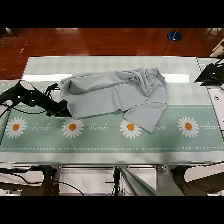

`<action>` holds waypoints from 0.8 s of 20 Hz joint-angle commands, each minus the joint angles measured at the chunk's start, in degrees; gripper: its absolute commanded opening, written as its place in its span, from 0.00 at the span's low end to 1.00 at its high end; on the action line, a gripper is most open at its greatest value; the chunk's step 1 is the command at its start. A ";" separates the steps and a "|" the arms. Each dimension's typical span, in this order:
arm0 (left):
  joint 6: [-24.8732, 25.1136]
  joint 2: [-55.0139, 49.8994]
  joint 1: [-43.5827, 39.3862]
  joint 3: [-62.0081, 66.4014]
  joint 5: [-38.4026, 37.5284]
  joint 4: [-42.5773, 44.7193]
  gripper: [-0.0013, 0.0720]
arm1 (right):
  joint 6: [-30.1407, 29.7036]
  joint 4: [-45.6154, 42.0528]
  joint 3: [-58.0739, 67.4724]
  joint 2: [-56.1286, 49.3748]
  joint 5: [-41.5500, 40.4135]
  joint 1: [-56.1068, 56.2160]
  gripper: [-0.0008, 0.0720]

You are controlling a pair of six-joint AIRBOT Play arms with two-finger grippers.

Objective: Fold the shirts.

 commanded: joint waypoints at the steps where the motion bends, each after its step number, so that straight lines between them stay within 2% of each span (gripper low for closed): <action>1: 0.83 0.04 -0.04 0.07 -0.76 -0.24 0.06 | -0.76 9.09 -3.21 -3.78 2.51 -2.49 0.65; 6: 0.79 0.04 -0.04 0.07 -0.57 -0.24 0.06 | -7.76 13.66 -19.82 -3.85 -0.98 -0.96 0.61; 9: 0.76 0.04 -0.04 0.07 -0.61 -0.26 0.06 | -7.96 14.19 -23.87 -3.85 -4.42 -0.98 0.59; 16: 0.76 0.04 -0.04 0.07 -0.57 -0.26 0.06 | -6.36 11.89 -24.24 -3.78 -12.09 2.08 0.59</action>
